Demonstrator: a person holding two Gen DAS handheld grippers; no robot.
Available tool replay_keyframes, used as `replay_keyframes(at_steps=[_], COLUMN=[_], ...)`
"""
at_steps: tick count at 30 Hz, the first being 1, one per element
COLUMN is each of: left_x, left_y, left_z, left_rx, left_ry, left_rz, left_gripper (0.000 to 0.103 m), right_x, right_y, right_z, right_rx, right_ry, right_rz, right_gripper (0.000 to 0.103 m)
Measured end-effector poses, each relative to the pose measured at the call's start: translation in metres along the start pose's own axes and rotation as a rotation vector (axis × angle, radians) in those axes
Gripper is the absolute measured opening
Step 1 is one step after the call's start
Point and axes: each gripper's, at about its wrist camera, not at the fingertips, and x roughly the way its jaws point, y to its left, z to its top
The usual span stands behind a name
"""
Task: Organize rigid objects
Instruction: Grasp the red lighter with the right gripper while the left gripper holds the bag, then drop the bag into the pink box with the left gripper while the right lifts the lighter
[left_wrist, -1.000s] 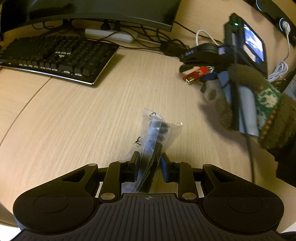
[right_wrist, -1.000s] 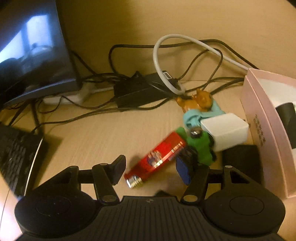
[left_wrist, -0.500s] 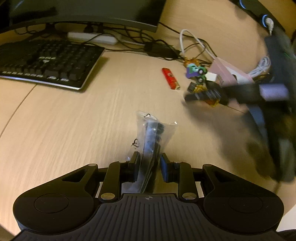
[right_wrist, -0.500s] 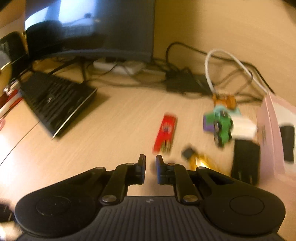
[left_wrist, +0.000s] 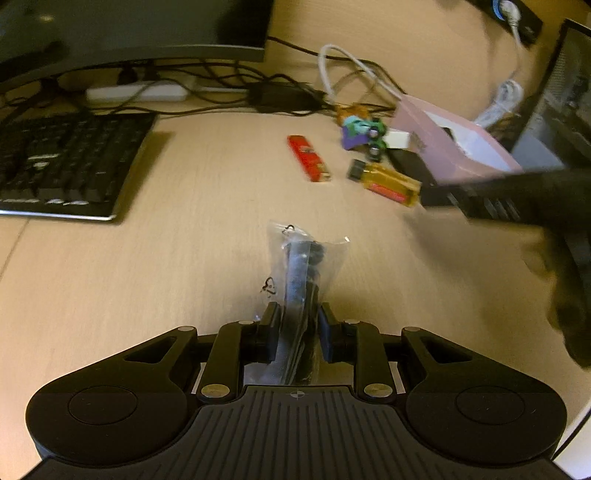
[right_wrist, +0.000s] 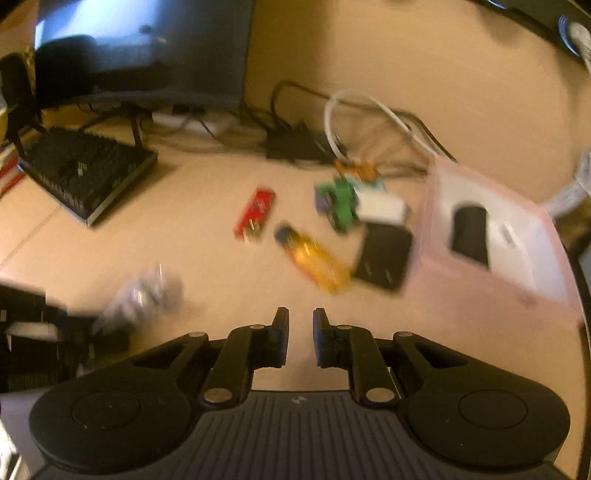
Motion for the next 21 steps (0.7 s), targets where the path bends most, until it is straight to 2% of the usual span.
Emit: replay_keyframes(at_steps=[3,8,10,15,18,21], left_x=[-0.005,-0.008,-0.010,-0.012,-0.012,-0.012], left_y=[0.006,0.008,0.006,0.013,0.016,0.019], left_z=[-0.003,-0.007,-0.011,-0.013,-0.011,-0.011], left_rx=[-0.032,-0.072,-0.055,-0.095,-0.110,-0.119], left_ry=[-0.011,-0.028,-0.042,-0.058,-0.053,-0.046], left_rz=[0.063,0.097,0.098,0.068,0.050,0.037], left_gripper=[0.025,0.025,0.025,0.025,0.025,0.025], right_x=[0.026,0.066,0.083,0.116,0.126,0.133], right_y=[0.004,0.015,0.020,0.032,0.039,0.040], right_z=[0.027,0.062,0.071,0.082,0.080,0.077], right_rx=[0.007,0.047,0.059,0.077,0.046,0.052], right_ry=[-0.022,-0.050,-0.049,-0.002,0.006,0.013], right_rz=[0.056,0.122,0.115,0.102,0.022,-0.003], right_gripper=[0.014,0.015,0.023,0.025,0.037,0.040])
